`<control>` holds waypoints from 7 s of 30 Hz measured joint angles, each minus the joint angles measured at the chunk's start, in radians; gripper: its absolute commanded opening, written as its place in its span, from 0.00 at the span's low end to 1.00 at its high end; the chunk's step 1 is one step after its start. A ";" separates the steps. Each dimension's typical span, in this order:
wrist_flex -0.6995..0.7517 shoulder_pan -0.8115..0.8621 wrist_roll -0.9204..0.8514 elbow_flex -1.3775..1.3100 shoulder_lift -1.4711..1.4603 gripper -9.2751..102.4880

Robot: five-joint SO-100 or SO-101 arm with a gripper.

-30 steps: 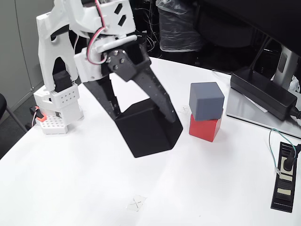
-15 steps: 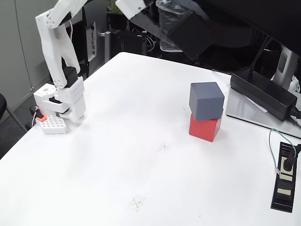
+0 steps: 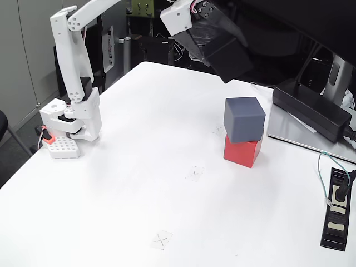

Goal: Stack the three blocks in an ordered color.

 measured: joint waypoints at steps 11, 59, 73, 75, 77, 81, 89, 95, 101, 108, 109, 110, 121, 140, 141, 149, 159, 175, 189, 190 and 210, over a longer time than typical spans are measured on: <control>0.000 0.005 0.040 -0.106 -0.117 0.16; 0.000 0.118 0.043 -0.127 -0.235 0.35; 0.000 0.118 -0.035 -0.129 -0.235 0.35; 0.000 0.118 -0.044 -0.130 -0.232 0.35; 0.000 0.118 -0.051 -0.140 -0.210 0.35; 0.000 0.120 -0.051 -0.173 -0.100 0.35; 0.000 0.135 -0.051 -0.190 0.161 0.27; 0.000 0.130 -0.051 -0.190 0.321 0.14; 0.000 0.130 -0.051 -0.190 0.476 0.07; 0.000 0.130 -0.015 -0.192 0.661 0.07; 0.000 0.132 0.011 -0.192 0.690 0.07; 0.000 0.133 0.037 -0.192 0.721 0.07; 0.000 0.132 0.201 0.146 0.982 0.08; -0.457 0.135 0.190 1.321 1.419 0.07; -0.494 0.135 0.190 1.374 1.437 0.07; -0.699 0.212 0.190 1.689 1.514 0.07; -0.928 0.225 0.190 1.917 1.517 0.07; -0.977 0.225 0.190 1.922 1.517 0.07; -0.977 0.225 0.344 1.922 1.517 0.07; -0.977 0.225 0.344 1.922 1.517 0.07; -0.983 0.218 0.344 1.922 1.517 0.07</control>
